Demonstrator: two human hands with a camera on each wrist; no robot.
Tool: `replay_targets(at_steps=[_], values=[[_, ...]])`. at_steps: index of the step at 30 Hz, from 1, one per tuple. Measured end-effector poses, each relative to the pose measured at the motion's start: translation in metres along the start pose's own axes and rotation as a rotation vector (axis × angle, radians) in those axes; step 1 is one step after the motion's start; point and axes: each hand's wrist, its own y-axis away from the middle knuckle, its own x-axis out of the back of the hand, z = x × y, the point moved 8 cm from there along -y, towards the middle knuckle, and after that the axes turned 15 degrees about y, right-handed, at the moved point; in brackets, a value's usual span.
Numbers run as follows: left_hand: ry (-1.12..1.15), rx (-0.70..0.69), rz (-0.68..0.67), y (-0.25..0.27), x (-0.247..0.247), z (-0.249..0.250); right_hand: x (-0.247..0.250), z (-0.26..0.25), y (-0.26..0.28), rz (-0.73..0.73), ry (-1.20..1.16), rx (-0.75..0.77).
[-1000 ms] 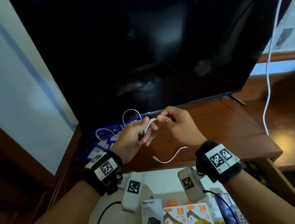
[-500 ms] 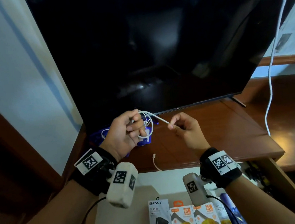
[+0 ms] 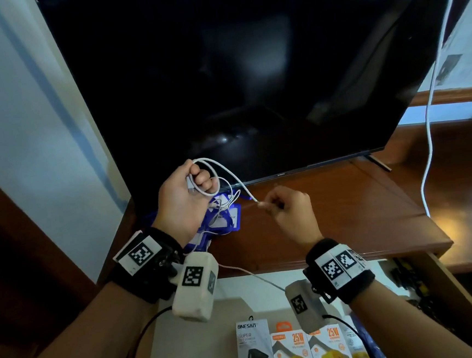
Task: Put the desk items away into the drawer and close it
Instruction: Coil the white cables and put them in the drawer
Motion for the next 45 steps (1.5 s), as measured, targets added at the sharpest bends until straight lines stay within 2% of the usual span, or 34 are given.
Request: replay_targets(at_steps=[3, 5, 9, 12, 16, 20, 25, 29, 34, 38, 42, 45], values=[[-0.059, -0.002, 0.109, -0.005, 0.014, 0.007, -0.002, 0.000, 0.000, -0.032, 0.028, 0.002], [-0.185, 0.045, 0.118, -0.002, 0.018, 0.011, 0.002, 0.008, -0.003, -0.031, 0.037, -0.037], [-0.718, 0.265, -0.070, 0.018, 0.016, 0.008, 0.024, 0.041, -0.012, 0.056, 0.045, -0.223], [-0.892, 0.370, -0.134, 0.028, 0.021, 0.002, 0.032, 0.053, -0.015, 0.074, 0.084, -0.285], [-0.872, 0.337, -0.114, 0.032, 0.021, -0.003, 0.028, 0.056, -0.016, 0.064, 0.128, -0.298], [-0.701, 0.312, -0.098, 0.031, 0.022, 0.000, 0.022, 0.054, -0.012, 0.036, 0.035, -0.301], [-0.344, 0.179, -0.120, 0.023, 0.015, 0.011, -0.003, 0.032, 0.005, -0.062, 0.125, -0.178], [-0.288, 0.017, -0.093, 0.019, 0.008, 0.013, -0.028, -0.002, 0.015, -0.139, 0.235, 0.025], [-0.536, -0.144, -0.118, 0.020, -0.005, 0.014, -0.028, -0.045, 0.019, -0.164, 0.242, 0.292], [-0.760, -0.155, -0.213, 0.028, -0.019, 0.002, -0.012, -0.072, 0.017, -0.149, 0.214, 0.443], [-0.957, -0.141, -0.236, 0.028, -0.019, -0.012, 0.006, -0.080, 0.005, -0.098, 0.049, 0.444], [-0.943, -0.059, -0.260, 0.026, -0.017, -0.022, 0.013, -0.073, -0.003, -0.052, -0.051, 0.374]])
